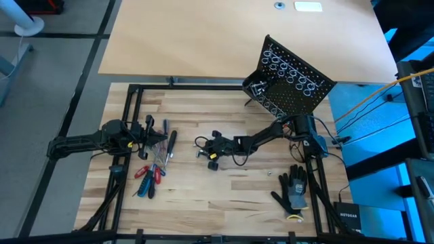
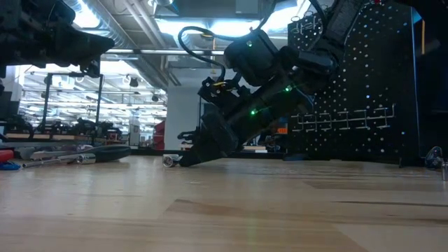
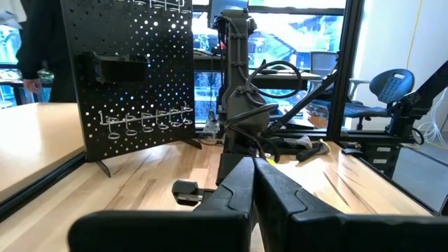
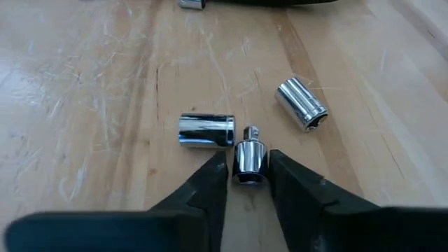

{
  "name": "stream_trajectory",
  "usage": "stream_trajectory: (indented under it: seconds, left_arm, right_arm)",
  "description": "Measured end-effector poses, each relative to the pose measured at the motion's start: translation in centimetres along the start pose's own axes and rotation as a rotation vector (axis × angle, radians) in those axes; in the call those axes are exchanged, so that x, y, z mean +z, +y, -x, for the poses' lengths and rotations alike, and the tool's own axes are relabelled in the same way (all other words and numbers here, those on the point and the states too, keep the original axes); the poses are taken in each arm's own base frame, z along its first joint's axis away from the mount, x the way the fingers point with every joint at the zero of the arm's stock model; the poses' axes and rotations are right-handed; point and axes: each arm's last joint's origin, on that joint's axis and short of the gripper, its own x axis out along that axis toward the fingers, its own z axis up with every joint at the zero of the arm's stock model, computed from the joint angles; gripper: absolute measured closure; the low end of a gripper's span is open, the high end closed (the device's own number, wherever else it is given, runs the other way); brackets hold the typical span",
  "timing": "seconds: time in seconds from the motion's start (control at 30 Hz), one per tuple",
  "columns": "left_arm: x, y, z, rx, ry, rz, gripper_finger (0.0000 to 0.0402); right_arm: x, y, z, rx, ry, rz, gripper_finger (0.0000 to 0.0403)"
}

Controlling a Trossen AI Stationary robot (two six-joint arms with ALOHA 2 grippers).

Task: Hang tools onto peg board
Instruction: Put the socket into the black pegboard bin

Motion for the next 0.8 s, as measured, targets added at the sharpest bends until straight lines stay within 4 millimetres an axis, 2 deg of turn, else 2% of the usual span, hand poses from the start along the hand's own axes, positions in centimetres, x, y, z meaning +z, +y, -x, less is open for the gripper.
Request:
stream_trajectory:
  seconds: [0.2,0.47,0.8]
  left_arm:
    - [0.0,0.0,0.0,0.0,0.0,0.0,0.04]
    - [0.0,0.0,0.0,0.0,0.0,0.003,0.04]
    - [-0.1,0.0,0.0,0.0,0.009,0.005,0.04]
  right_arm:
    - [0.0,0.0,0.0,-0.003,0.0,0.032,0.0338]
    - [0.5,-0.3,0.1,-0.117,-0.003,0.054,0.0329]
    - [3.2,-0.6,2.8,-0.291,-0.01,0.064,0.0333]
